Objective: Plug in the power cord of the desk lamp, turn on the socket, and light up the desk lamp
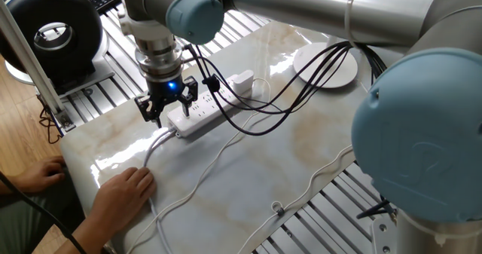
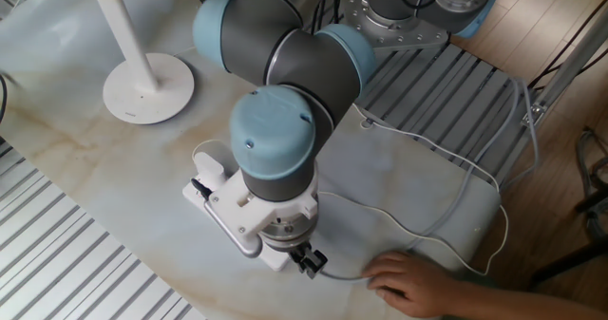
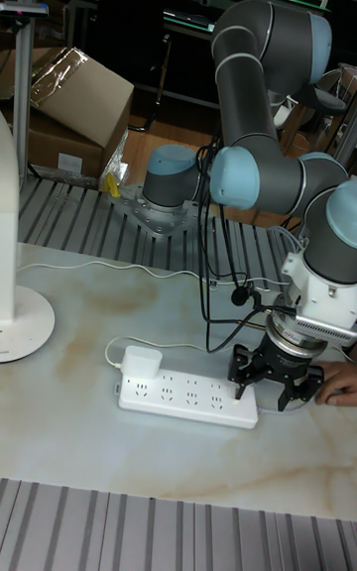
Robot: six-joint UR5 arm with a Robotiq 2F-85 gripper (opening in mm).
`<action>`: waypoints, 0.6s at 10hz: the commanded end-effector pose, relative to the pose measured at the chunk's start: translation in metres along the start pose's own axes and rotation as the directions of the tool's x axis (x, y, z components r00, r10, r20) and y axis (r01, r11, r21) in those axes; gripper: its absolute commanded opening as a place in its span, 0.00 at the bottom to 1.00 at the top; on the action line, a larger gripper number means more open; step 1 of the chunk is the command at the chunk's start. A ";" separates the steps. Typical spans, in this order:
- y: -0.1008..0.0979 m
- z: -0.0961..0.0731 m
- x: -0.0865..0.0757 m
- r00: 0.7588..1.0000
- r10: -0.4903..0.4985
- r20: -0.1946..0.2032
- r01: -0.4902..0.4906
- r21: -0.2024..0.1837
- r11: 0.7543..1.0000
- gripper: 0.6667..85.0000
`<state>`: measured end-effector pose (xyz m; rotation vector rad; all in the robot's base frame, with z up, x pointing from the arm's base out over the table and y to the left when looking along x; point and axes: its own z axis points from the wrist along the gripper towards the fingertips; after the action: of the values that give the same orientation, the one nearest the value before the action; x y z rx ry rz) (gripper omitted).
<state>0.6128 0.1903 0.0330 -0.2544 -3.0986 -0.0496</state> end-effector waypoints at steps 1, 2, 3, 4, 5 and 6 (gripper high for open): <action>0.003 -0.008 -0.001 1.000 0.000 -0.006 0.000 -0.019 1.000 0.76; 0.001 -0.007 -0.002 1.000 -0.004 -0.004 0.004 -0.012 1.000 0.76; 0.001 -0.006 -0.003 1.000 -0.004 0.000 0.004 -0.008 1.000 0.75; 0.002 -0.004 -0.003 1.000 -0.002 0.003 0.002 -0.002 1.000 0.75; 0.001 -0.003 -0.003 1.000 -0.001 0.004 0.001 0.007 1.000 0.75; 0.001 -0.003 -0.002 1.000 0.002 0.002 -0.003 0.006 1.000 0.74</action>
<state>0.6151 0.1893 0.0355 -0.2446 -3.1025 -0.0358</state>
